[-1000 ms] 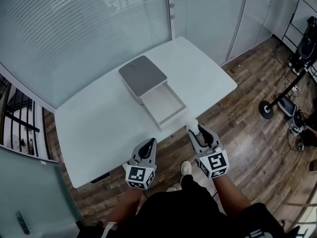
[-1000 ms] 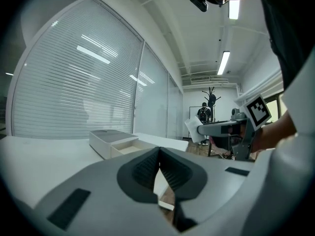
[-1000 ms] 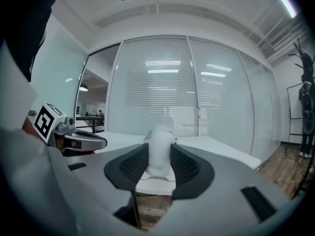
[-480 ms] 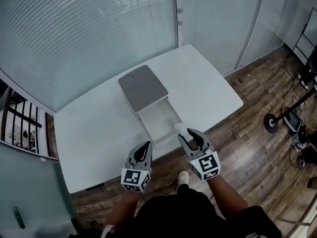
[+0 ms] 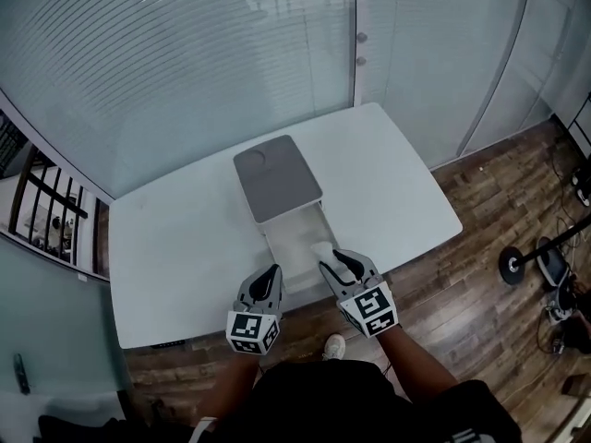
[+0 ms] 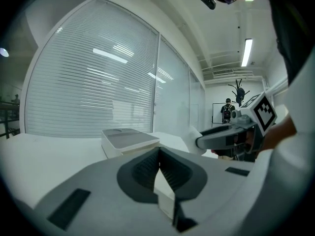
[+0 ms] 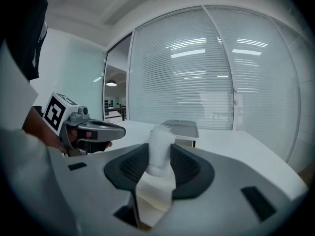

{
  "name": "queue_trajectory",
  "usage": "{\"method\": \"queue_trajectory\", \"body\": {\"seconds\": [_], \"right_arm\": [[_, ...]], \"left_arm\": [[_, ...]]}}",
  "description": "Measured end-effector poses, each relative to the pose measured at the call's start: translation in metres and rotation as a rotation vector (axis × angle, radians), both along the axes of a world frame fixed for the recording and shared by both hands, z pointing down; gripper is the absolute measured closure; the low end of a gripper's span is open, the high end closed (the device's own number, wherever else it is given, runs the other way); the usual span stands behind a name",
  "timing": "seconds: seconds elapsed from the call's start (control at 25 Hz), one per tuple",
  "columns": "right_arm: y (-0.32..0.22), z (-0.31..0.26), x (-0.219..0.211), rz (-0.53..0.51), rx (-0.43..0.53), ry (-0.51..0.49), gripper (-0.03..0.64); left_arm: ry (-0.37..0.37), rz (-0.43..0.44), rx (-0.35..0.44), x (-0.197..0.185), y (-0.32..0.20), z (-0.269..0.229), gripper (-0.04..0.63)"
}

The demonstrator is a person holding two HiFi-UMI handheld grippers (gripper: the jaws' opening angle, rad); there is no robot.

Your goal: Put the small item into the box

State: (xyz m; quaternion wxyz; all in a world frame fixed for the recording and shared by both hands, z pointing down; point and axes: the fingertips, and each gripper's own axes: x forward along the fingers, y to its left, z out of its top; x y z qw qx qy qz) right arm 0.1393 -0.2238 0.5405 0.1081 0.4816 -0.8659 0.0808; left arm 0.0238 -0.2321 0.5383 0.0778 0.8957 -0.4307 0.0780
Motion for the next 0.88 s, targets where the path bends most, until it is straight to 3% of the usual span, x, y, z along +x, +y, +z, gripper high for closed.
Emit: {"method": "queue_trajectory", "body": {"seconds": [0.36,0.88], "right_arm": [[-0.033,0.001,-0.025,-0.131,-0.095,0.079,0.468],[-0.073,0.044,-0.061,-0.16,-0.299,0.223,0.466]], "left_arm": [[-0.022,-0.082,0.028,-0.029,-0.026,-0.014,0.583],[0.026,-0.095,0.008,-0.061,-0.052,-0.014,0.583]]}}
